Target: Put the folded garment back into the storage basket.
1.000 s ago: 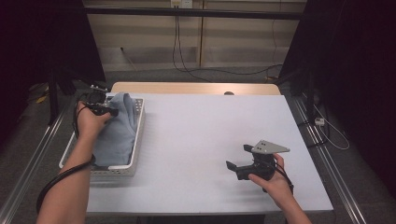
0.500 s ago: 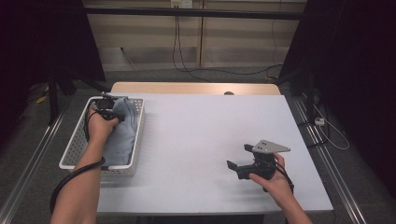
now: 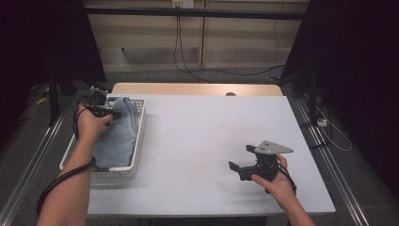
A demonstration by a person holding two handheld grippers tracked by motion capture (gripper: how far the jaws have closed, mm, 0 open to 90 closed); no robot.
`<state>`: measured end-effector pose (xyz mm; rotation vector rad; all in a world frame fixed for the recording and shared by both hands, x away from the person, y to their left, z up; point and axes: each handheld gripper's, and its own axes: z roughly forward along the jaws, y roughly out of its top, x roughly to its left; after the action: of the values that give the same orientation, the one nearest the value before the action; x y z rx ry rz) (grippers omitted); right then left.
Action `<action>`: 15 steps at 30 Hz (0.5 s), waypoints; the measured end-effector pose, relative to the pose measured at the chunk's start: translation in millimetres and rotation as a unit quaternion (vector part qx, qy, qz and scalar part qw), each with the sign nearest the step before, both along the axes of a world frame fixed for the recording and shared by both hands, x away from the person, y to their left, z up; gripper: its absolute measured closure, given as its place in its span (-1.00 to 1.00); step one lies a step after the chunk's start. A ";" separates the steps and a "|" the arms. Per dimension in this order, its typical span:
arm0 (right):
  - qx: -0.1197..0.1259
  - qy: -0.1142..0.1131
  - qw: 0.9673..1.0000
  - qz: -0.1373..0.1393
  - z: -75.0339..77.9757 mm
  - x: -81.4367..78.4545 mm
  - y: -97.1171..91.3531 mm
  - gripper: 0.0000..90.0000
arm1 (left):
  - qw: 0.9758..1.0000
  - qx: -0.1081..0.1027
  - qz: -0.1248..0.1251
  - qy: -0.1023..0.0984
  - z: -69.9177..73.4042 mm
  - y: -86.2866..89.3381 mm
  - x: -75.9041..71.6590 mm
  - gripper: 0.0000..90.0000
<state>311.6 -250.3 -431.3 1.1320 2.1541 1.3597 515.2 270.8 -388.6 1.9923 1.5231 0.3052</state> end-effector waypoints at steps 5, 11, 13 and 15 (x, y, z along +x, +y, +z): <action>0.001 0.000 1.000 0.001 0.3 0.8 -0.1 -0.91 | 1.000 -0.008 0.003 -0.002 10.3 2.9 -4.7 0.32; 0.002 0.000 1.000 -0.002 0.3 1.9 -1.6 -0.91 | 1.000 -0.015 -0.003 0.002 14.0 0.4 -10.1 0.07; 0.001 -0.001 1.000 -0.003 0.4 1.6 -2.0 -0.91 | 1.000 -0.011 -0.006 0.001 14.9 -1.8 -12.0 0.00; 0.001 0.000 1.000 -0.005 0.2 0.9 -2.6 -0.91 | 1.000 -0.016 -0.008 0.001 16.0 -3.6 -14.1 -0.05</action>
<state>312.5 -252.9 -431.0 1.1426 2.1445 1.3590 501.1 267.2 -372.5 1.9783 1.5041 0.2704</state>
